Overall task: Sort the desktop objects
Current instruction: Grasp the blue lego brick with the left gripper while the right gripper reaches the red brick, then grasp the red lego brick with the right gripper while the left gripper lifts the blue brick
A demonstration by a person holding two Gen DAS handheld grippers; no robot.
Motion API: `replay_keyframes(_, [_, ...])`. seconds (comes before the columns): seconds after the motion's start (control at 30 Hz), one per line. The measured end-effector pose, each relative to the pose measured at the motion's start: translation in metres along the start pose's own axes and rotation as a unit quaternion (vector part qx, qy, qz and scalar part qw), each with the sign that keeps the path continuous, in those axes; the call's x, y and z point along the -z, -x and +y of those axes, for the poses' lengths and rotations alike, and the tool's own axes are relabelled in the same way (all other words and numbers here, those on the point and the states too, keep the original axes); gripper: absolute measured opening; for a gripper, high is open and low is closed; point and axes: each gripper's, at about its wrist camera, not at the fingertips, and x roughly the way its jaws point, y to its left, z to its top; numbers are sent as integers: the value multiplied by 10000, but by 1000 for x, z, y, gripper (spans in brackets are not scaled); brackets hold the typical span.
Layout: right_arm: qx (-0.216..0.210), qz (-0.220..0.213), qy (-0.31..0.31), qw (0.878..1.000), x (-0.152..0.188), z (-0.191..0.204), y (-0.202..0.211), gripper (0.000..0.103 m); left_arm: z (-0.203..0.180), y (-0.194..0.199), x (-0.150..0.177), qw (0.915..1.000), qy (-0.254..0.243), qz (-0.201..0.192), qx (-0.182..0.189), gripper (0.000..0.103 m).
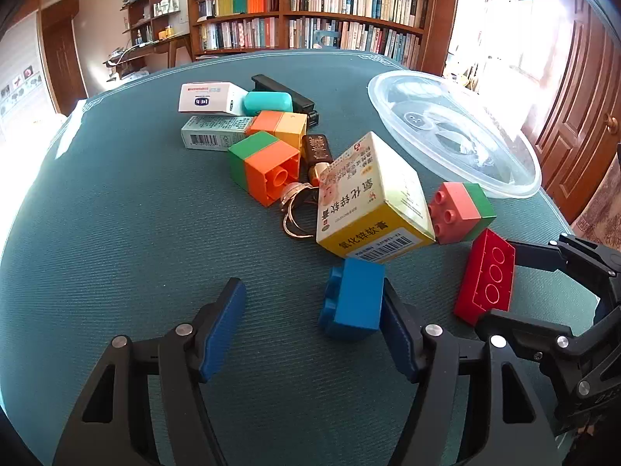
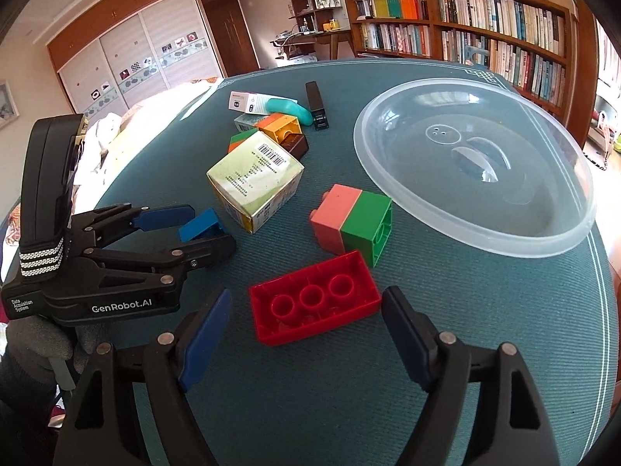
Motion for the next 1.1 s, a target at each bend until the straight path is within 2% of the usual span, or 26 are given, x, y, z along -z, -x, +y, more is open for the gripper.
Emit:
replay_keyframes(0.03, [-9,-4,1,10000,0,0,0,83,1,0,0,10000,10,-14,-15,63])
replay_keyframes(0.07, [-23,-8,1,10000,0,0,0,83,1,0,0,10000,7,-32,-16,53])
replay_keyframes(0.1, [-26,-10,-1,10000,-1,0,0,83,-1,0,0,10000,-13,-45,-24,49])
replay_keyframes(0.13, [-28,-6,-5,10000,-1,0,-1,83,-3,-2,-1,10000,-40,-52,-63,39])
replay_keyframes(0.27, [-19,25,6,10000,-2,0,-2,83,-8,-2,0,9998,-137,-76,-155,26])
replay_keyframes(0.53, [86,272,231,9993,-4,8,-13,84,-11,-1,14,9999,2,-110,-111,26])
replay_keyframes(0.7, [419,374,496,9972,-3,18,-20,83,-7,2,17,9997,85,-169,-141,26])
replay_keyframes(0.73, [495,375,533,9966,-2,20,-21,82,-6,3,17,9996,111,-188,-152,26])
replay_keyframes(0.8, [622,354,586,9957,-2,22,-21,74,-7,6,17,9995,138,-236,-157,26])
replay_keyframes(1.1, [315,-60,672,9972,-2,25,-2,74,-11,20,16,9990,181,-376,-168,26])
